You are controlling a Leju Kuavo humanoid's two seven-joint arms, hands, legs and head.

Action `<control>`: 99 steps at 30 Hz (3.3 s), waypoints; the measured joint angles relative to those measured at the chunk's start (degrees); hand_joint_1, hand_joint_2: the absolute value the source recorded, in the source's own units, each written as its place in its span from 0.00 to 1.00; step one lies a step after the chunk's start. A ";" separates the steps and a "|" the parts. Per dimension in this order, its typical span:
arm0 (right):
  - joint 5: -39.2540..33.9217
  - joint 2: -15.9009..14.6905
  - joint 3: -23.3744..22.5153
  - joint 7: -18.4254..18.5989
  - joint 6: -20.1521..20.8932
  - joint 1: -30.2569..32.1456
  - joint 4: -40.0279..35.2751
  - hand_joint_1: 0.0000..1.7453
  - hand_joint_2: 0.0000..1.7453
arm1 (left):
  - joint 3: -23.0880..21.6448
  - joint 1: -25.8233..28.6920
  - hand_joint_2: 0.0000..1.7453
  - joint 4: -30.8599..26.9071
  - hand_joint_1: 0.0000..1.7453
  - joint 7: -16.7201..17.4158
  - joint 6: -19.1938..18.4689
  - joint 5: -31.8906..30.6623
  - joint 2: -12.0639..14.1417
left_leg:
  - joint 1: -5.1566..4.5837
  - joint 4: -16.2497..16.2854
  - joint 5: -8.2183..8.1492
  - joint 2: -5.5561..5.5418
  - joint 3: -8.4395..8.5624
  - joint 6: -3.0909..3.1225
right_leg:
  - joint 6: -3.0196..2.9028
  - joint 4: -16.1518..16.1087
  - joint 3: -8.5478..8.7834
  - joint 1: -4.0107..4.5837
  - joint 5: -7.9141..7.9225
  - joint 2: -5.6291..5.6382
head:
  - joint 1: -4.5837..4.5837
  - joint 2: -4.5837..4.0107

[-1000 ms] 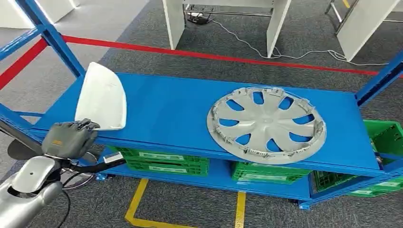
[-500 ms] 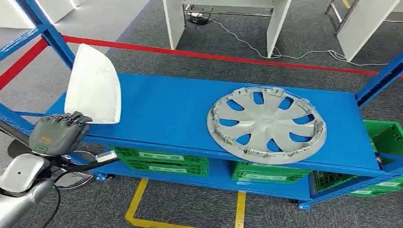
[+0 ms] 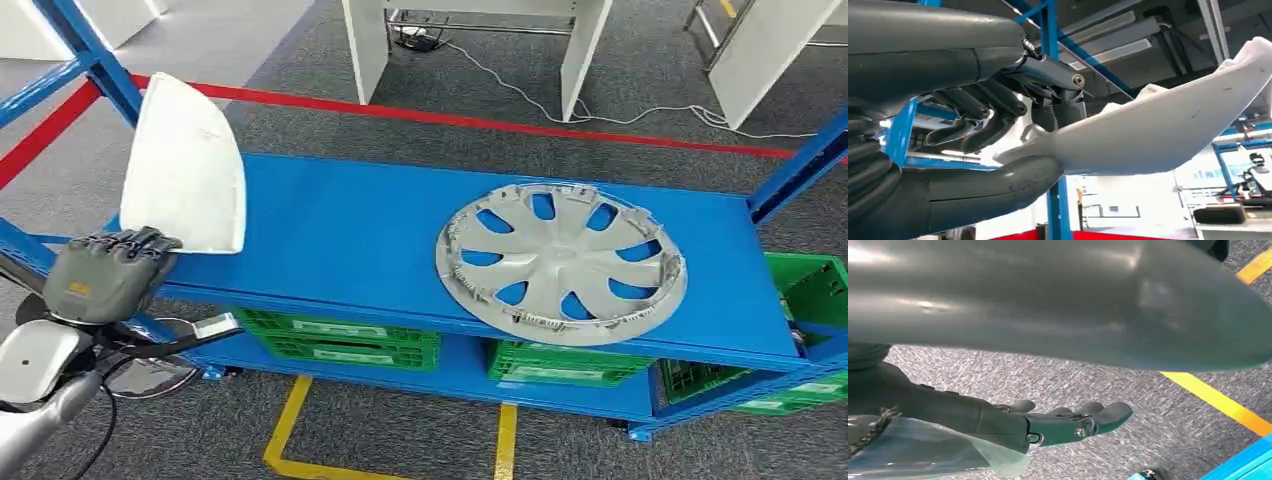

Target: Take the parts from the cabinet and place them on the table.

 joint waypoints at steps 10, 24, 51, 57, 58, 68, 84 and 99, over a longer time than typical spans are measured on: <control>0.96 0.37 -0.04 0.46 0.22 0.20 0.35 0.00 0.00 | 3.87 3.50 1.00 -1.95 1.00 0.97 -0.98 5.55 0.46 | 0.00 0.00 0.00 0.00 0.00 0.00 | 0.00 0.00 -0.03 0.00 -0.01 0.01 | 0.00 0.00; -0.17 1.62 0.00 -1.94 0.50 0.27 1.75 0.00 0.00 | 5.29 4.34 1.00 -3.28 1.00 1.16 -5.48 8.68 0.28 | 0.00 0.00 0.00 0.00 0.00 0.00 | 0.00 0.00 -0.02 0.00 0.00 0.01 | 0.02 0.00; -1.35 2.51 0.20 -1.94 0.53 0.08 2.27 0.00 0.00 | 6.49 6.13 1.00 -5.42 1.00 3.06 -8.76 9.73 1.79 | 0.30 -0.63 1.27 0.77 -0.71 1.89 | 1.24 10.95 -5.45 -0.12 -7.02 -0.53 | 0.17 0.00; -1.44 2.51 0.46 -1.57 0.15 0.19 2.27 0.00 0.00 | 6.49 6.56 1.00 -5.42 1.00 3.33 -9.79 9.90 1.73 | 0.32 -0.37 1.41 1.16 -1.00 1.61 | 1.30 8.56 -3.83 -0.15 -1.88 -0.81 | 0.22 0.00; -1.44 2.51 0.46 -1.57 0.15 0.19 2.27 0.00 0.00 | 6.49 6.56 1.00 -5.44 1.00 3.33 -9.79 9.90 1.73 | 0.32 -0.36 1.41 1.16 -1.00 1.61 | 1.29 8.22 -3.65 -0.16 -1.72 -0.83 | 0.22 0.00; -1.53 2.51 0.50 -1.35 -0.24 0.07 2.19 0.00 0.00 | 6.69 6.46 1.00 -5.84 1.00 3.54 -10.23 10.07 1.75 | 0.06 0.62 1.78 1.20 -1.93 -0.01 | 0.53 0.67 0.05 0.14 -0.20 -1.05 | 0.30 0.00; -2.49 2.54 1.46 -0.20 -0.28 0.08 2.08 0.00 0.00 | 8.99 11.17 1.00 -8.20 1.00 4.13 -9.24 10.31 3.26 | 0.62 -1.76 0.86 0.84 0.61 1.35 | 1.53 12.59 -9.56 0.06 -5.95 -0.74 | 0.15 0.00; -5.35 2.54 1.49 -0.63 1.18 0.16 1.82 0.00 0.00 | 14.87 20.67 1.00 -11.00 1.00 4.18 -5.39 10.21 4.63 | 0.52 8.84 -4.85 0.54 -7.48 -1.99 | -2.20 -2.55 2.06 0.40 -0.02 -1.15 | -0.35 0.00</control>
